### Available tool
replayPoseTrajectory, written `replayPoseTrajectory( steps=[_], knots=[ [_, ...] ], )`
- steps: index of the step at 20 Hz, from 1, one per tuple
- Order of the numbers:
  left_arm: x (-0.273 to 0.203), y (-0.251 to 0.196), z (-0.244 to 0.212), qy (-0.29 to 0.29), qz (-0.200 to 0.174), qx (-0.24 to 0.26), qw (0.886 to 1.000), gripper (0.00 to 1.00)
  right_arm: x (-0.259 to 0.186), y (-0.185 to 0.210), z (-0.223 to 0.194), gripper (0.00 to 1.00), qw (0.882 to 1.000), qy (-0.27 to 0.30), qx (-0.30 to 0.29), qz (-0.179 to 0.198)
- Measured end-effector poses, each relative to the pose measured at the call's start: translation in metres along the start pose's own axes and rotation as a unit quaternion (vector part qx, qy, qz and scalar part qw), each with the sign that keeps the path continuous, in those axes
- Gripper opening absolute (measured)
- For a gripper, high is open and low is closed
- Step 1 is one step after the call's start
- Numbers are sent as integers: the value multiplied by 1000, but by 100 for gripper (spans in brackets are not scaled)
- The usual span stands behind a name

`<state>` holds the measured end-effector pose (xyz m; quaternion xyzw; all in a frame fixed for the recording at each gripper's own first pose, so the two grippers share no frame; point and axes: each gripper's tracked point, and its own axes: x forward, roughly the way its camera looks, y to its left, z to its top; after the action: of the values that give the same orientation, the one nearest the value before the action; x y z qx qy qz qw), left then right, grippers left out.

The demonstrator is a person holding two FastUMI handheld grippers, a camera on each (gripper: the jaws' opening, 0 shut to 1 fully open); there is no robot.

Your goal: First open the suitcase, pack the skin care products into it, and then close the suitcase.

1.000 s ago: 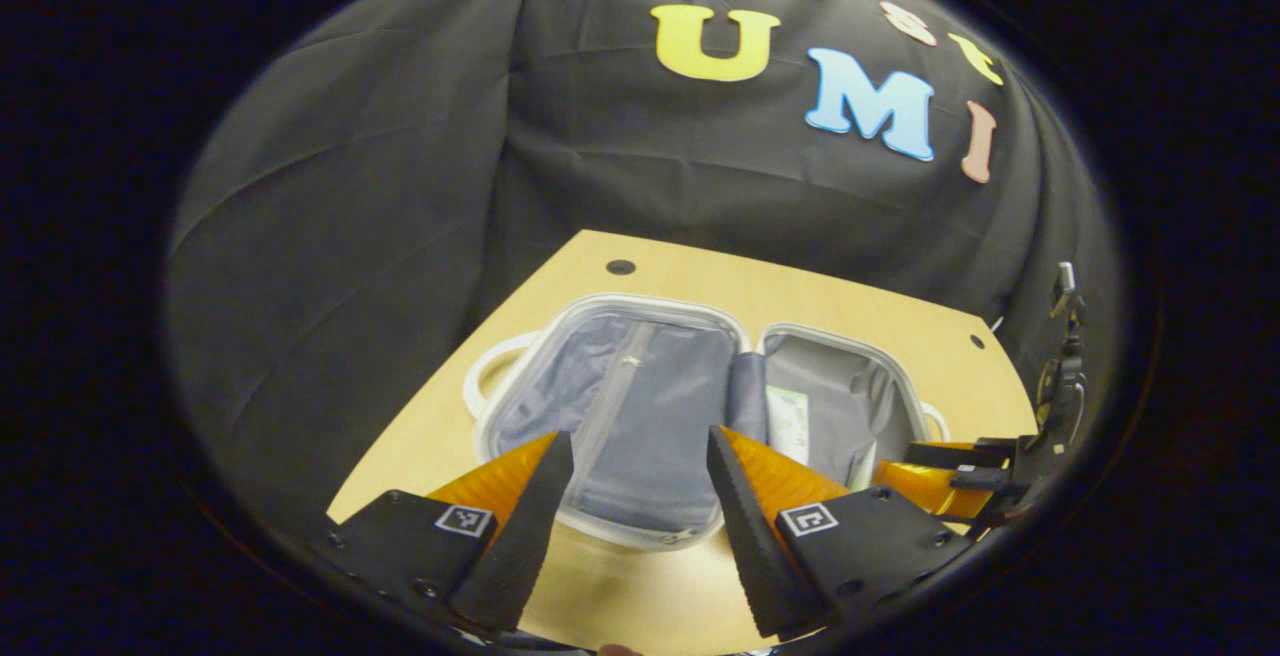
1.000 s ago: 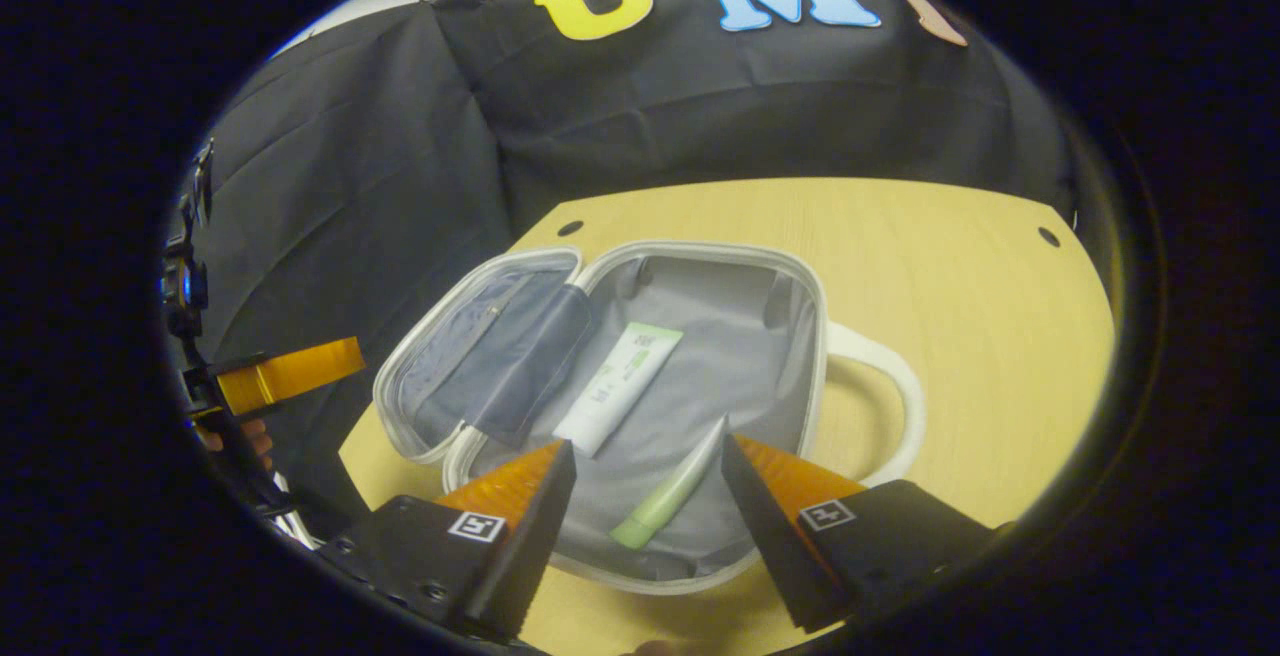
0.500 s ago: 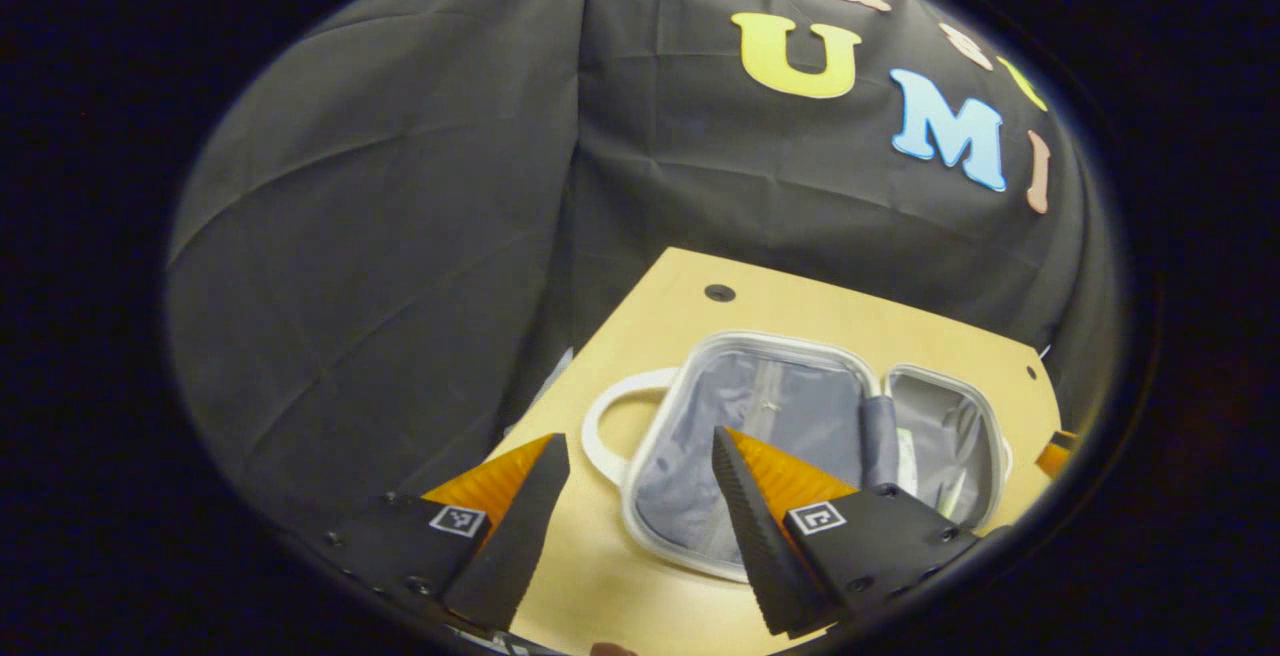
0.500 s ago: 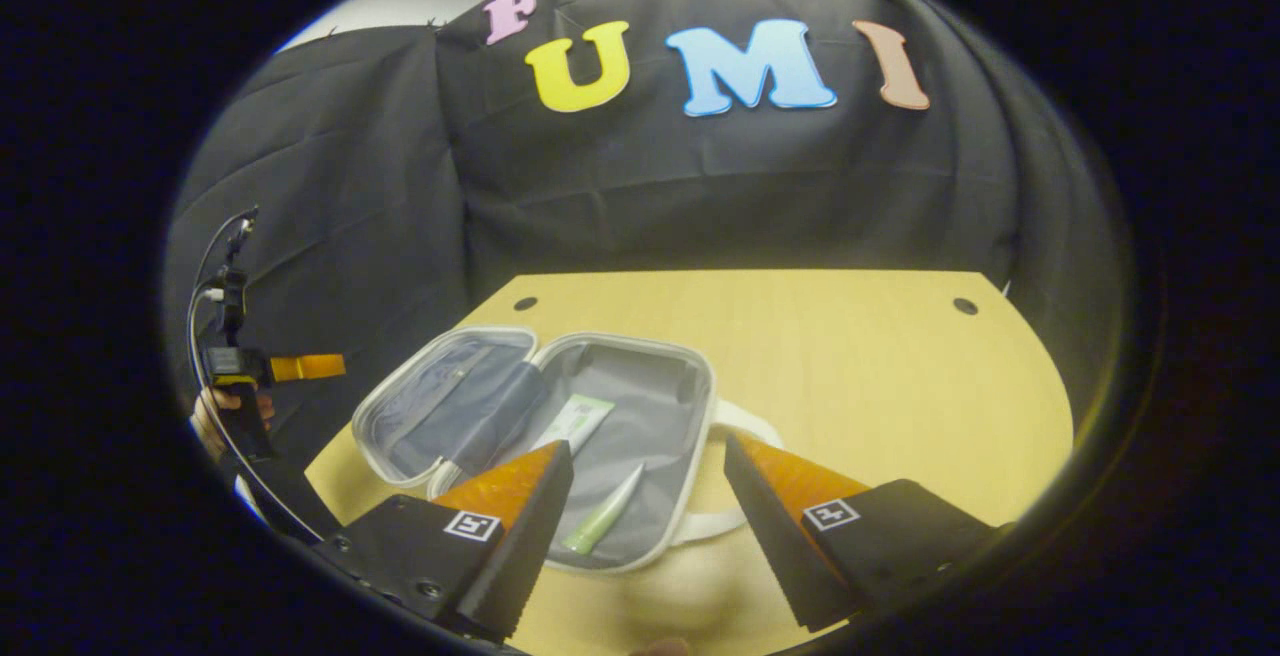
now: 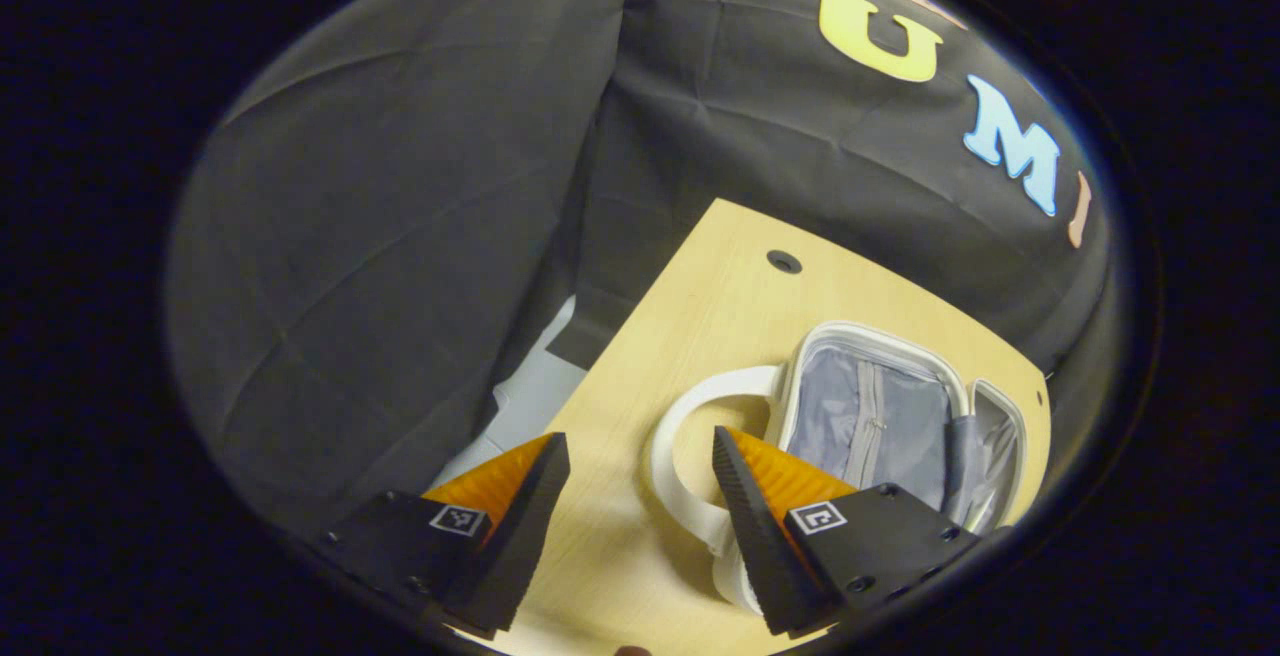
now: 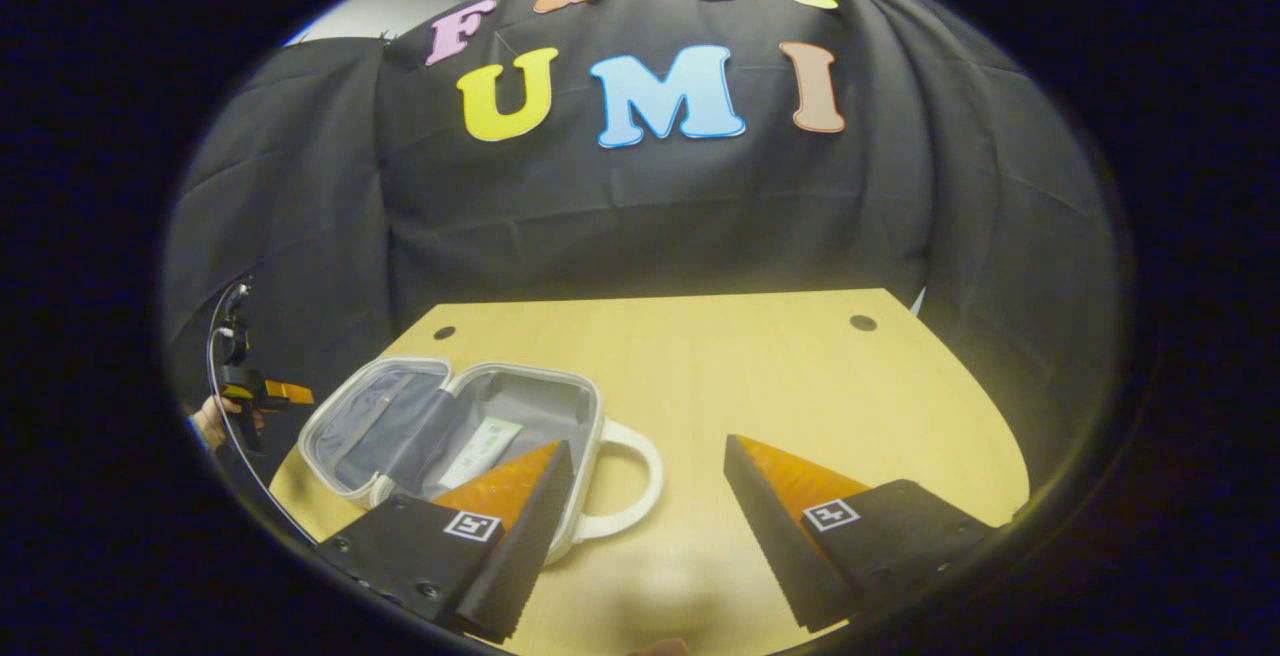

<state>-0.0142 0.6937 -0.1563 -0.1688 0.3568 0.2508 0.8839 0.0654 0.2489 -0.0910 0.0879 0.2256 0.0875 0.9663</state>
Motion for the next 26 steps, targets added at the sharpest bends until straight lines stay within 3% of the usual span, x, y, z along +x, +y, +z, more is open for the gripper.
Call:
replayPoseTrajectory(
  steps=[5, 9, 12, 14, 16, 20, 26],
  knots=[
    [32, 0, -15, 30, -21, -33, 999, 94, -2, -1, 1, 94, 1000, 5, 3, -4],
    [50, -3, -31, 43, -37, -100, 993, 88, -5, -11, 4, 94, 1000, 2, 8, -16],
    [51, -9, -33, 46, -46, -135, 989, 39, -12, -23, 7, 94, 999, -3, 12, -32],
    [53, -10, -35, 46, -46, -130, 989, 25, -16, -29, 11, 94, 999, -9, 14, -39],
    [48, -11, -22, 33, -45, -125, 991, 24, -21, -32, 15, 94, 999, -12, 14, -43],
    [18, -25, 1, 12, -66, -122, 990, 10, -24, -34, 16, 94, 999, -16, 22, -38],
    [-66, -72, 62, -48, -116, -110, 986, 9, -23, -34, 22, 94, 999, -26, 28, -24]
  ],
)
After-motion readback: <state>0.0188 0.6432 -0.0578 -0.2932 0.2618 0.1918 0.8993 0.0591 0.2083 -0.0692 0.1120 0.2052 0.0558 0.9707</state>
